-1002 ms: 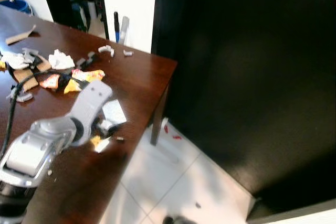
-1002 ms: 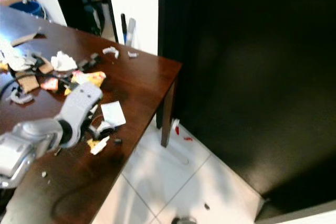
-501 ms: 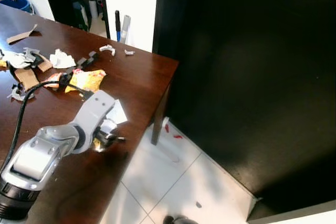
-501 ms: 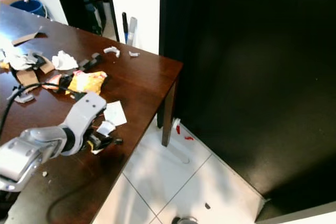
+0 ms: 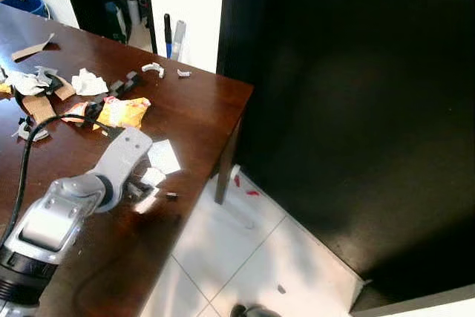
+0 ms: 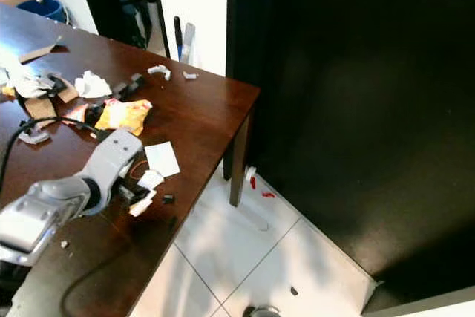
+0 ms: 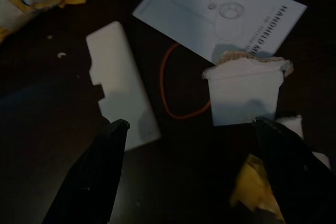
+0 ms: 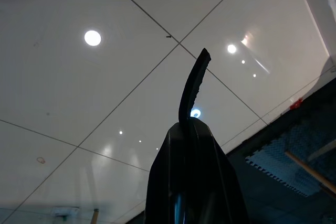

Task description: Picking trash to rubbish bin

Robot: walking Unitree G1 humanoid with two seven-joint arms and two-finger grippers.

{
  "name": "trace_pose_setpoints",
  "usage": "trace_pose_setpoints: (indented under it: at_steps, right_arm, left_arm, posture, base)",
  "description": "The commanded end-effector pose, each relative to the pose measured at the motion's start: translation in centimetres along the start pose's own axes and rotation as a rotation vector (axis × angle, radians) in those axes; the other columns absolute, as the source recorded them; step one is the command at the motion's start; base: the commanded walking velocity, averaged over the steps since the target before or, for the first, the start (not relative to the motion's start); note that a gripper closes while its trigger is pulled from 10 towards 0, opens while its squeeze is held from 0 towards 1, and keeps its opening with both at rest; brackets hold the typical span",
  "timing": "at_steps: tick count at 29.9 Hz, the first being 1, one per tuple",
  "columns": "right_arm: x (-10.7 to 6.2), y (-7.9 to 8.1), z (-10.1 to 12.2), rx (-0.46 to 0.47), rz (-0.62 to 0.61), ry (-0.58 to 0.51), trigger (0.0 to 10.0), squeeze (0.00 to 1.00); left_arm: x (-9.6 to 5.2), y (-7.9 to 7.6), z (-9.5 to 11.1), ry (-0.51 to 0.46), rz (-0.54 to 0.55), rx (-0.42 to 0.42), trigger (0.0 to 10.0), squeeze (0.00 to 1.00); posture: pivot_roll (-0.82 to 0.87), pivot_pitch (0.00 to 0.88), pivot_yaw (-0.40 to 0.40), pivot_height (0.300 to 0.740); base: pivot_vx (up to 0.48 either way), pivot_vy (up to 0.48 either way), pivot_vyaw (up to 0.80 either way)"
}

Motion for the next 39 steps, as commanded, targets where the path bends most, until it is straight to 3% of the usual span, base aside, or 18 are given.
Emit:
trace_pose_setpoints:
  at_steps: [1,6,11,20,33,34,35,36,37,39]
  right_arm:
    - [0.0,-0.8,-0.9,0.001,-0.017,0.022,10.0,0.0]
    - [0.0,-1.0,-0.9,0.001,-0.021,0.022,10.0,0.0]
    - [0.0,-1.1,-0.9,0.0,-0.023,0.022,10.0,0.0]
    - [0.0,-1.2,-0.9,0.0,-0.024,0.023,10.0,0.0]
    - [0.0,-1.2,-0.9,0.003,-0.023,0.024,10.0,0.0]
    - [0.0,-1.2,-0.9,0.003,-0.023,0.023,10.0,0.0]
    - [0.0,-1.2,-0.9,0.003,-0.023,0.023,10.0,0.0]
    - [-0.1,-1.2,-0.9,0.004,-0.023,0.023,10.0,0.0]
    - [-0.1,-1.2,-0.8,0.004,-0.023,0.022,10.0,0.0]
    - [-0.1,-1.2,-0.8,0.005,-0.023,0.022,10.0,0.0]
  left_arm:
    - [0.8,-0.7,-0.2,0.001,-0.014,0.014,10.0,0.0]
    - [1.5,-0.9,0.3,-0.035,-0.03,0.018,10.0,0.0]
    - [2.5,-2.6,0.4,-0.059,-0.084,0.019,10.0,0.0]
    - [3.3,-3.1,0.6,-0.124,-0.104,-0.052,10.0,0.0]
    - [4.7,-4.0,-3.2,-0.061,-0.113,-0.149,10.0,0.0]
    - [4.8,-4.2,-3.6,-0.054,-0.117,-0.167,4.4,0.0]
    - [4.8,-4.2,-3.6,-0.054,-0.117,-0.167,4.4,0.0]
    - [4.9,-4.3,-3.9,-0.049,-0.119,-0.188,1.8,0.0]
    - [5.0,-4.6,-4.4,-0.041,-0.131,-0.206,0.0,0.0]
    - [5.1,-4.9,-4.8,-0.035,-0.14,-0.221,0.0,0.0]
  posture:
    - [0.14,0.151,-0.07,0.74]
    - [0.14,0.15,-0.071,0.74]
    - [0.13,0.149,-0.07,0.74]
    - [0.13,0.152,-0.07,0.74]
    - [0.13,0.152,-0.072,0.74]
    - [0.13,0.151,-0.073,0.74]
    - [0.13,0.151,-0.073,0.74]
    - [0.13,0.151,-0.073,0.74]
    - [0.13,0.15,-0.073,0.74]
    - [0.13,0.15,-0.073,0.74]
  base:
    - [0.0,0.0,0.0]
    - [0.0,0.0,0.0]
    - [0.0,0.0,0.0]
    - [0.0,0.0,0.0]
    - [0.0,0.0,0.0]
    - [0.0,0.0,0.0]
    - [0.0,0.0,0.0]
    - [0.0,0.0,0.0]
    - [0.0,0.0,0.0]
    - [0.0,0.0,0.0]
Point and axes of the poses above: a point about 5 cm out from each wrist's last joint towards the gripper, its own x axis pointing out of the wrist towards the gripper, its own z axis along the axis of the wrist's last joint, y = z × x, the point moved 6 cm from there along x, pointing out of the wrist towards the gripper, and after that the axes turned 8 degrees about x, right-handed, at the moved point
